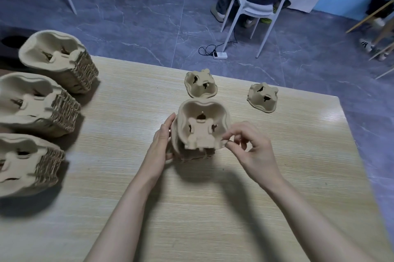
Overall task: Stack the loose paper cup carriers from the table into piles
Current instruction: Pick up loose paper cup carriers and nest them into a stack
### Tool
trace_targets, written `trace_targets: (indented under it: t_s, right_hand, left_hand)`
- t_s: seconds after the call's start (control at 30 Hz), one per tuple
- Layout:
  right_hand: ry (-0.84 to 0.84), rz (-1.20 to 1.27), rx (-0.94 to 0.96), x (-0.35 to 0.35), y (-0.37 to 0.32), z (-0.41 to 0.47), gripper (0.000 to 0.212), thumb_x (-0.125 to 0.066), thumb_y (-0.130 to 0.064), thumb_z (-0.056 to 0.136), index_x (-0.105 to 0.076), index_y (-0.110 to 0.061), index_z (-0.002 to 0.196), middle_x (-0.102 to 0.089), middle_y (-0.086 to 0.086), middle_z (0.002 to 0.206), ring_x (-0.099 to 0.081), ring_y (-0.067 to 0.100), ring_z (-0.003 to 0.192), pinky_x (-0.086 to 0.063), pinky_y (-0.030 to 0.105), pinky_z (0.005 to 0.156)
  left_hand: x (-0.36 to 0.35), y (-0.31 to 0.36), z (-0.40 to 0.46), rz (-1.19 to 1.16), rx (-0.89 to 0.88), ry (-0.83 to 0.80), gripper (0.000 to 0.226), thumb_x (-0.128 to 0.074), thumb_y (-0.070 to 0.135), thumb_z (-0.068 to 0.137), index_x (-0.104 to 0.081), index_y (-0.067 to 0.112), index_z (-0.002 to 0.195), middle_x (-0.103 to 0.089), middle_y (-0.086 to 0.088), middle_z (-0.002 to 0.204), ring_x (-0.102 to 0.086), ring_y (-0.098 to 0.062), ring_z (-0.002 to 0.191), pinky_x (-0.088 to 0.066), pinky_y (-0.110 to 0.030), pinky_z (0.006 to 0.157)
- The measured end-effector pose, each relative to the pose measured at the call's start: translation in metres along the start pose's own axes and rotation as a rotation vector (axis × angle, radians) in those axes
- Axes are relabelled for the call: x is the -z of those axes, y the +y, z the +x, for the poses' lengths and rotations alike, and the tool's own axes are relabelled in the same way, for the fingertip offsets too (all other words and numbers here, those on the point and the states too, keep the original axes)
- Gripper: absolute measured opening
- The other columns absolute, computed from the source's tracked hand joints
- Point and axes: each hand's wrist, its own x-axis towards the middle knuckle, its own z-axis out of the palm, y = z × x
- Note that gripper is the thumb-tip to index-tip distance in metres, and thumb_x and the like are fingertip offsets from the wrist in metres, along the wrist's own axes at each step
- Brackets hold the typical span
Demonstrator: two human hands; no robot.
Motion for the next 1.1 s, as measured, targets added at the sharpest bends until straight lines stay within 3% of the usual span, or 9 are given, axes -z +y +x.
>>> trace_targets:
  t_s: [0.13,0.33,0.5,0.67,0.73,0.8,0.93,1.1]
  right_hand:
    - [-0.066,-0.024,-0.028,-0.008,0.007,-0.003,0.018,-0.071,0.003,0.079,-0.067,-0.014,0.082,-0.062,-0.008,0.085,-0.051,0.009,0.069,-0.036,0.012,0.066]
    - [-0.082,-0.033,-0.074,-0.011,0.016,-0.005,0.022,-0.067,0.004,0.080,-0.067,-0.018,0.083,-0.062,-0.009,0.088,-0.053,0.009,0.073,-0.036,0.011,0.067]
    - [-0.075,-0.076,-0.084,-0.011,0.023,-0.007,0.042,-0.053,0.013,0.080,-0.069,-0.022,0.098,-0.059,-0.008,0.103,-0.054,0.005,0.082,-0.036,0.013,0.067]
    - [-0.057,-0.068,-0.306,-0.009,0.025,-0.005,0.034,-0.061,-0.026,0.095,-0.057,-0.036,0.127,-0.062,-0.016,0.114,-0.053,0.007,0.066,-0.043,0.018,0.070]
    - [-0.170,-0.012,-0.459,-0.010,0.025,-0.003,0.051,-0.061,-0.047,0.089,-0.048,-0.038,0.138,-0.064,-0.011,0.117,-0.053,0.002,0.059,-0.048,0.023,0.071]
    - [-0.231,0.109,-0.550,-0.013,0.025,-0.004,0.063,-0.062,-0.056,0.081,-0.045,-0.042,0.140,-0.068,-0.008,0.111,-0.054,-0.001,0.058,-0.051,0.031,0.071]
    - [-0.134,0.224,-0.588,-0.011,0.028,-0.010,0.054,-0.068,-0.039,0.086,-0.050,-0.037,0.137,-0.069,-0.004,0.108,-0.054,0.009,0.059,-0.050,0.027,0.062]
    - [-0.046,0.261,-0.596,0.008,0.040,-0.010,0.044,-0.068,-0.025,0.090,-0.054,-0.035,0.130,-0.068,-0.004,0.106,-0.054,0.016,0.061,-0.047,0.022,0.058]
  left_hand:
    - [-0.001,0.001,0.001,-0.004,0.003,-0.011,0.057,-0.019,0.074,0.092,-0.039,0.053,0.141,-0.044,0.014,0.147,-0.048,0.012,0.120,-0.051,-0.023,0.083]
    - [0.001,-0.006,0.003,0.008,0.017,0.005,0.057,-0.027,0.081,0.081,-0.038,0.065,0.135,-0.038,0.021,0.148,-0.042,-0.004,0.133,-0.042,-0.050,0.108]
    - [0.000,-0.012,0.006,0.009,-0.006,0.041,0.055,-0.054,0.075,0.075,-0.042,0.068,0.129,-0.042,0.016,0.147,-0.044,-0.011,0.136,-0.036,-0.048,0.114]
    - [-0.005,-0.012,0.007,-0.025,-0.019,0.095,0.056,-0.067,0.050,0.078,-0.046,0.064,0.129,-0.050,0.006,0.143,-0.054,-0.009,0.127,-0.044,-0.049,0.108]
    - [-0.008,-0.013,0.007,-0.056,-0.023,0.106,0.056,-0.068,0.040,0.079,-0.050,0.061,0.128,-0.053,0.002,0.141,-0.058,-0.011,0.124,-0.047,-0.051,0.104]
    - [-0.012,-0.012,0.009,-0.067,-0.025,0.092,0.057,-0.070,0.039,0.078,-0.052,0.059,0.128,-0.054,0.001,0.141,-0.058,-0.013,0.123,-0.049,-0.052,0.102]
    - [-0.021,-0.011,0.017,-0.047,-0.044,0.073,0.060,-0.070,0.047,0.071,-0.053,0.058,0.128,-0.054,0.001,0.140,-0.057,-0.015,0.125,-0.047,-0.052,0.103]
    - [-0.048,-0.009,0.026,-0.042,-0.044,0.047,0.054,-0.068,0.039,0.079,-0.053,0.060,0.126,-0.055,-0.002,0.138,-0.058,-0.020,0.123,-0.048,-0.053,0.102]
